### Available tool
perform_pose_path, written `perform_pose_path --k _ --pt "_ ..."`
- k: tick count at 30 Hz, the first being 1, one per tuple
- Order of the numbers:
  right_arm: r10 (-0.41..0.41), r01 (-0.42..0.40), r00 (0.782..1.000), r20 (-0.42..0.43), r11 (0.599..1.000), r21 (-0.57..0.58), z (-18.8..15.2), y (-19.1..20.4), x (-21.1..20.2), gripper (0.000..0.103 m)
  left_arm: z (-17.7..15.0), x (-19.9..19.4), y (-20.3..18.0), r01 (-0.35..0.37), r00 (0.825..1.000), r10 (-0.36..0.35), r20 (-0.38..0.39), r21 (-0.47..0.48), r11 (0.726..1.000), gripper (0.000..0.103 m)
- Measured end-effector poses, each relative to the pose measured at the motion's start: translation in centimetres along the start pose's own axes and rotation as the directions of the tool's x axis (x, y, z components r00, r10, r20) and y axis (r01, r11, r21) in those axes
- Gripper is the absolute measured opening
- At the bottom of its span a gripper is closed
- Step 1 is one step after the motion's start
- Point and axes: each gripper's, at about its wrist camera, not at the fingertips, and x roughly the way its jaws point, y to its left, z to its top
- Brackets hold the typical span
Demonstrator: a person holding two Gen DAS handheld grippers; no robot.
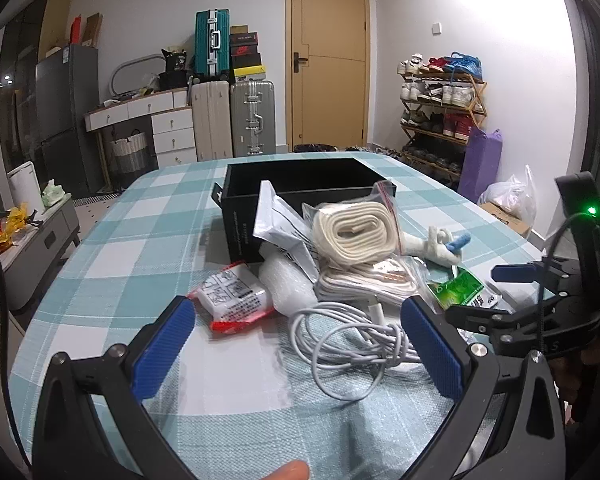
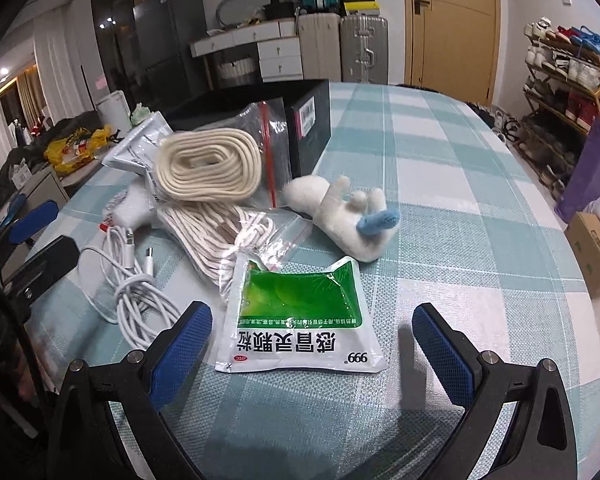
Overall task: Organize soft objects
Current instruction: 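Lower the right gripper onto the green medicine packet and close it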
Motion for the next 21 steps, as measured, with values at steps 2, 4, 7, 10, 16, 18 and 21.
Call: perform_pose_path --k 2,4,7,10,16,18,21 --pt "-0.004 0.004 1.0 -0.016 1.0 -0.01 0.1 0.1 0.4 0.098 -0.1 0.1 -0.2 0.014 1.0 -0.014 -0.012 0.004 1.0 0.103" --pt "-0.007 0.006 0.999 -0.032 1.0 -0.019 0.3 0.3 0.7 0.096 -0.2 0.3 -0.3 0.027 0.999 -0.027 -0.022 0.001 1.0 0.103" --pt "-0.018 0.017 0.999 -0.038 0.999 -0.036 0.3 0.7 0.6 0.095 -0.3 0.4 -0.3 0.048 0.998 -0.048 -0.036 -0.009 0.999 0.103" --pt "-0.029 0.028 0.999 -0.035 0.998 -0.049 0.2 1.0 0.5 0.09 -0.4 0.3 -0.4 0.06 0.998 -0.06 -0.037 -0.008 0.998 0.103" --pt "-0.018 0.016 1.0 -0.013 0.996 -0.093 -0.2 1.7 0.0 0.076 -0.4 0.3 -0.4 0.066 0.997 -0.067 -0.032 -0.015 0.998 0.103" --pt "-0.01 0.009 1.0 -0.006 0.995 -0.096 -0.2 1.8 -0.1 0.071 -0.4 0.5 -0.3 0.065 0.997 -0.065 -0.04 -0.016 0.998 0.103" --pt "-0.004 0.005 1.0 0.003 0.996 -0.091 -0.3 1.7 -0.4 0.065 -0.4 0.4 -0.3 0.073 0.997 -0.074 -0.038 -0.019 0.997 0.103"
